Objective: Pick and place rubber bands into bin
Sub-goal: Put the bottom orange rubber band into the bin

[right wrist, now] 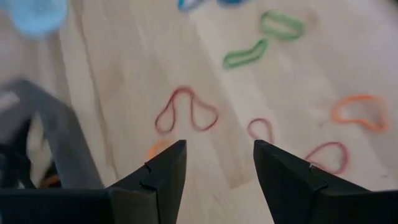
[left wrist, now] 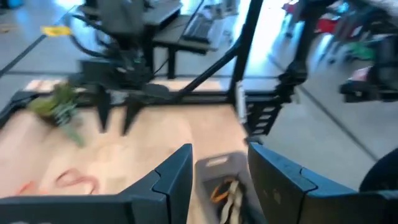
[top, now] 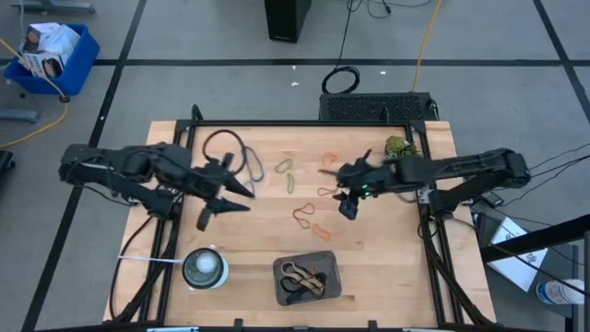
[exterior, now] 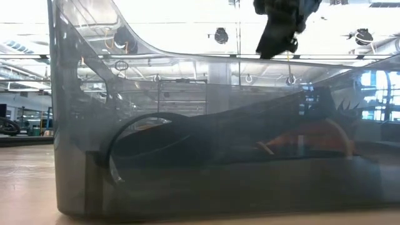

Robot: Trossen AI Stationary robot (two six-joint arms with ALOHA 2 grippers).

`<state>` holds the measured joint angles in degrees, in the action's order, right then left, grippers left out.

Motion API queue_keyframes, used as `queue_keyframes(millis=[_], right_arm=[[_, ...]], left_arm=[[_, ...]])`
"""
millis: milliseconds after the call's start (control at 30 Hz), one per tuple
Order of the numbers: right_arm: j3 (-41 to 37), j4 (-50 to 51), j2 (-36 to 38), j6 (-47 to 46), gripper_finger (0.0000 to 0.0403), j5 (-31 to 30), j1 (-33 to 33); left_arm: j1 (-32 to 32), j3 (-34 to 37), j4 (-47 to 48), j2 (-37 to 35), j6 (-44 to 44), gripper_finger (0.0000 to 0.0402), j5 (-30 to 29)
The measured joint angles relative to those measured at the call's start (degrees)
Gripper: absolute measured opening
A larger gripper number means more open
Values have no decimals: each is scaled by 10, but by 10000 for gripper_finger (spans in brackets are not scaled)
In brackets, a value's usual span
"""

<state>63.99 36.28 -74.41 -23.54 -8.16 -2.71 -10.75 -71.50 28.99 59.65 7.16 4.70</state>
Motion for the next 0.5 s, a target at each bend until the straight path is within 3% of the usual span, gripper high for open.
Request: queue_keyframes(millis=[267, 500], right_arm=[[0, -48, -122, 59, 180, 9, -40], [0, -79, -180, 66, 184, 38, -41]], left_arm=[[0, 0, 83, -39, 0, 161, -47], [0, 0, 108, -48, 3, 161, -50]])
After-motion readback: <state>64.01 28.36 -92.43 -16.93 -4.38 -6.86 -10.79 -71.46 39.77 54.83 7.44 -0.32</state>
